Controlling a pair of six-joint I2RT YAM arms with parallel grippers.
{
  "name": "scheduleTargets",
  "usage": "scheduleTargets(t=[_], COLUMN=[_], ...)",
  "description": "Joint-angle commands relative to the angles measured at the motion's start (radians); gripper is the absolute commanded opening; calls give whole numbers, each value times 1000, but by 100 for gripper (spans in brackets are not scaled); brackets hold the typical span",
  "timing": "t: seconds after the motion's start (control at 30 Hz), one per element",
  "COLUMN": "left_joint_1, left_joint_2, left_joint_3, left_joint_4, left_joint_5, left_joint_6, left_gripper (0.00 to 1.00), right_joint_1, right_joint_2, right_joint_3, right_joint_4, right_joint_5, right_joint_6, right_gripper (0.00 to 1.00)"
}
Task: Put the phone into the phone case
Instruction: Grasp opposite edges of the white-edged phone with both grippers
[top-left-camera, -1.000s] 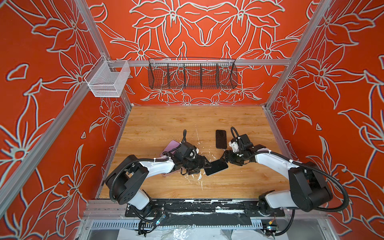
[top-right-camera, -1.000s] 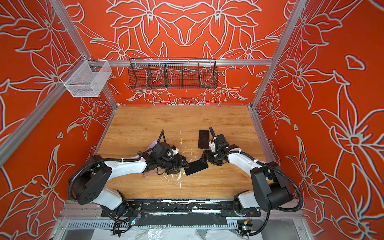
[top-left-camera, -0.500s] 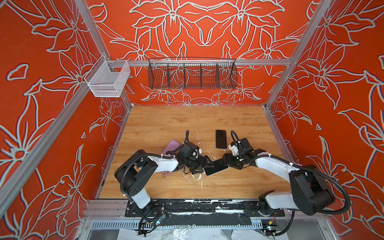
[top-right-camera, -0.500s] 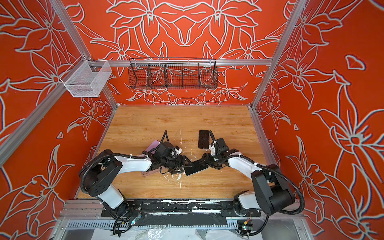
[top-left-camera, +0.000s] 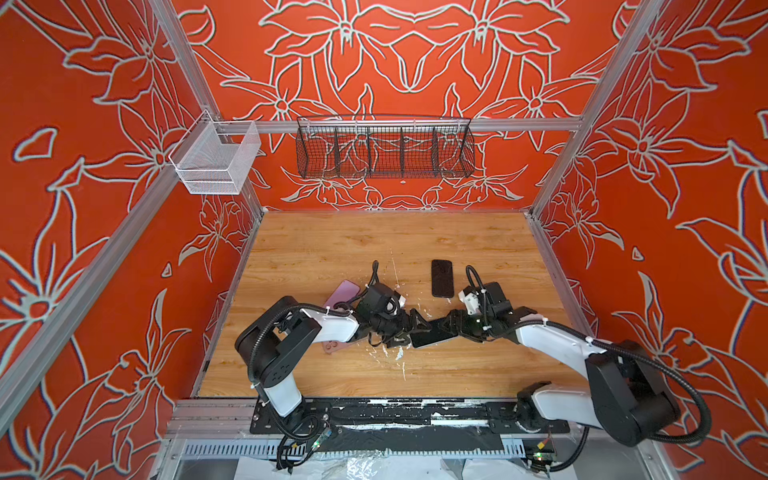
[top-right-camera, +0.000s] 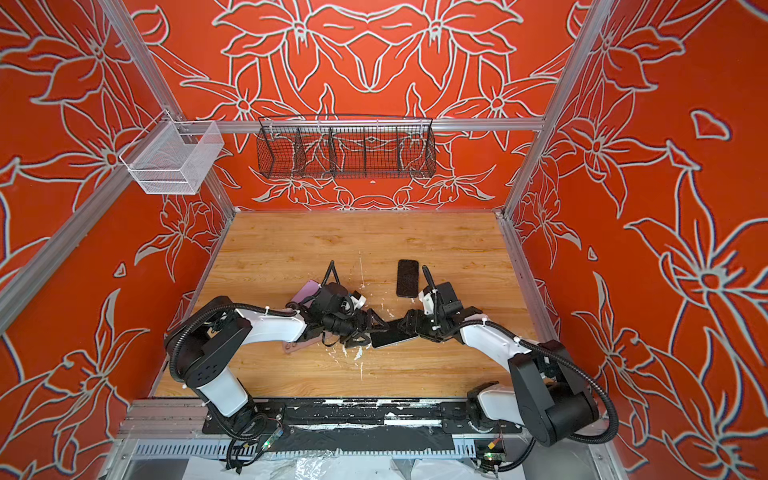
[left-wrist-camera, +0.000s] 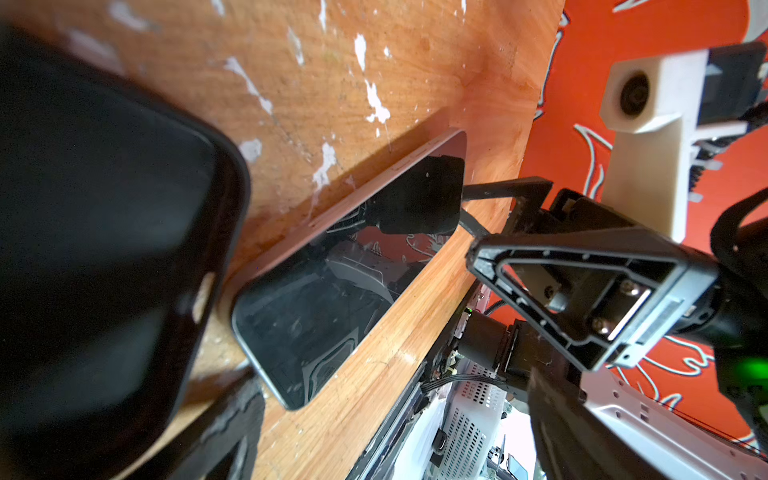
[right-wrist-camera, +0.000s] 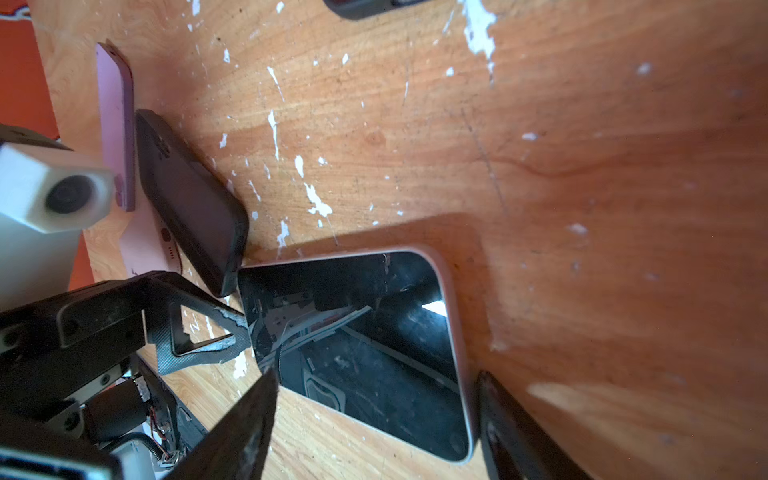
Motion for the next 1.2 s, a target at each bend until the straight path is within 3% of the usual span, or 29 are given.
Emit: scheduleTargets(t=[0.0,0.17,0.5,1.17], left_joint_1=[-10,-11,-11,-19], left_joint_2=[38,34,21,-14], left_joint_3=[8,8,5,9], left_joint_4=[17,14,10,-27], left_joint_5=[-6,-8,-8,-23], left_joint_6=[-3,0,3,34], left_gripper=[97,97,97,97], right_joint_1=[14,14,14,31], right_joint_2=[-74,-154,-180,-208], right_joint_3=[-11,-26,-81,-98], right_joint_4=[37,60,169,218], right_joint_5=[-63,-85,-134,-40], right_joint_6=[19,17,72,123], right_gripper=[74,73,65,21])
